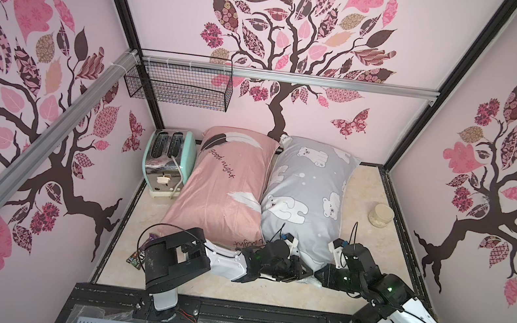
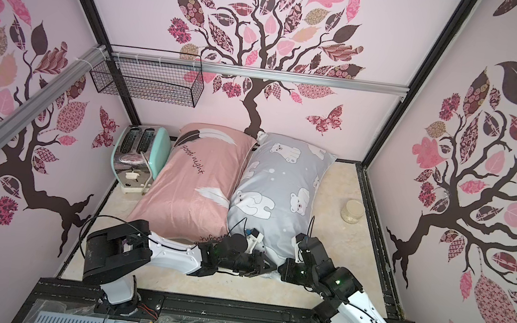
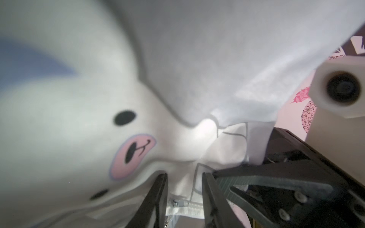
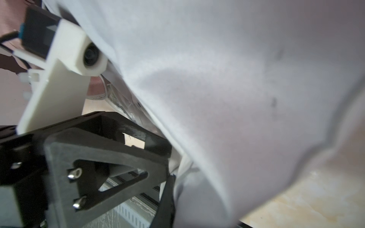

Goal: Zip up pillowcases
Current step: Pick up the pillowcase from the center of the board.

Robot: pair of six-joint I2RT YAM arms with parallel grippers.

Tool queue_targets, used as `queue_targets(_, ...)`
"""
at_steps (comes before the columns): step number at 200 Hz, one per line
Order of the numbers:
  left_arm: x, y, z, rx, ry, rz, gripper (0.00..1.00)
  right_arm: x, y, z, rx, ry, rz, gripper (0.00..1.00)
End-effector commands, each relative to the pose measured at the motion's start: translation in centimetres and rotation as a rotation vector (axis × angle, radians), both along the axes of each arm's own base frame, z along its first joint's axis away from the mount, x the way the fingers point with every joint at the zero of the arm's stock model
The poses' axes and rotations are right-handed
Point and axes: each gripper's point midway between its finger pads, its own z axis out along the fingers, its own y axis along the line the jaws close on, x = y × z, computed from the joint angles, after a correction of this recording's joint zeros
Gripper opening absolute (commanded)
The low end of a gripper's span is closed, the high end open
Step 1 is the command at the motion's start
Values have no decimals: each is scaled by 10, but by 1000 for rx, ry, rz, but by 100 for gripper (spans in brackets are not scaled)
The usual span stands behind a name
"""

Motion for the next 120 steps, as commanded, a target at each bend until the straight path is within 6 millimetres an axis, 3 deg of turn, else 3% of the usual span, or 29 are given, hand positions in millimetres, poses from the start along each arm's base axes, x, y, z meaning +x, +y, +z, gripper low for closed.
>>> queue_targets(1, -3, -5, -5, -10, 10, -10, 32, 7, 7, 29, 35, -78, 42, 0)
queue_targets(38, -2, 0, -6, -13, 10, 6, 16, 6, 5, 26, 19, -67, 37, 0)
queue_targets(87, 2, 17, 4, -48, 21, 63, 13, 6, 3, 22, 5, -58, 29, 0)
queue_targets(120, 3, 16, 15, -114, 36, 73, 10, 7, 4, 22, 9, -64, 36, 0)
